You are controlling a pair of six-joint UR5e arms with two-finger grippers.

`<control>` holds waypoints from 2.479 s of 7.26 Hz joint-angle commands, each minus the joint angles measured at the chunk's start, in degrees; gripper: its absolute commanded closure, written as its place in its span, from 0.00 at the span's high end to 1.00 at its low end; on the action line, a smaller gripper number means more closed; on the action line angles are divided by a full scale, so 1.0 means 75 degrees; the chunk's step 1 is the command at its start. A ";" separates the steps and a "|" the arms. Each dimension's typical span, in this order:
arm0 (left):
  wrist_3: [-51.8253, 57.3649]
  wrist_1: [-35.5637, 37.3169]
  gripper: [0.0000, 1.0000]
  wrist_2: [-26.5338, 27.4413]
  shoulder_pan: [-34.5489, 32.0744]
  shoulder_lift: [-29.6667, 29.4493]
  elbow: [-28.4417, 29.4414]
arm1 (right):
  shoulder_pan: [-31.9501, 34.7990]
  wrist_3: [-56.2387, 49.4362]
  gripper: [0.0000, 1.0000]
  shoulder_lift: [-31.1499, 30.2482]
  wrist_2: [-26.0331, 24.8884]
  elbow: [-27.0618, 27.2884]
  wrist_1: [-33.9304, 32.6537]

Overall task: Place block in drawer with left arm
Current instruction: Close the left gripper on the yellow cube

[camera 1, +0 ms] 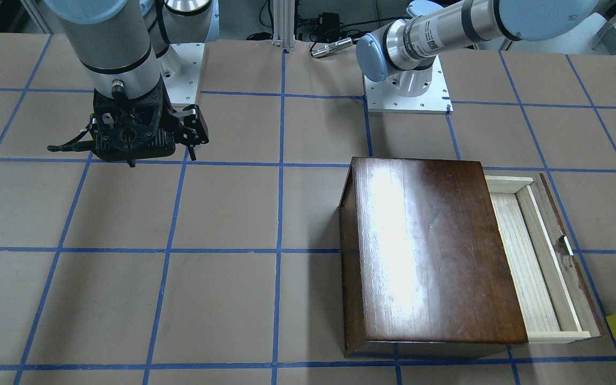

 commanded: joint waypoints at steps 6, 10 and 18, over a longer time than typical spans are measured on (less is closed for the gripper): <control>0.0481 0.0525 1.00 -0.0281 0.0000 -0.1057 0.0394 | 0.0000 0.0007 1.00 0.0000 0.0000 0.0000 0.0000; 0.0504 0.0641 1.00 -0.0398 0.0000 -0.1292 0.0312 | 0.0000 0.0007 1.00 0.0000 0.0000 0.0000 0.0000; 0.0528 0.0782 0.35 -0.0479 0.0000 -0.1374 0.0254 | 0.0000 -0.0005 1.00 0.0000 0.0012 0.0000 0.0000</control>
